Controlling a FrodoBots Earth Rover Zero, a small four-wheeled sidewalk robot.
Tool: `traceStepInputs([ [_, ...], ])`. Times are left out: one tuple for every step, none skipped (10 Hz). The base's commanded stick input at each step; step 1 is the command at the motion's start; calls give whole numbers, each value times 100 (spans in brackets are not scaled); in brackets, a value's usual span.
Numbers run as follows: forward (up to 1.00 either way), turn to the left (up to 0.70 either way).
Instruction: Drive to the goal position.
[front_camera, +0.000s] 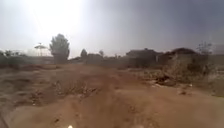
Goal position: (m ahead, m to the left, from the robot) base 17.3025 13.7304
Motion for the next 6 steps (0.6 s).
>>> traceStepInputs([
  [45, -4],
  [45, 0],
  [45, 0],
  [70, 0],
  [70, 0],
  [70, 0],
])
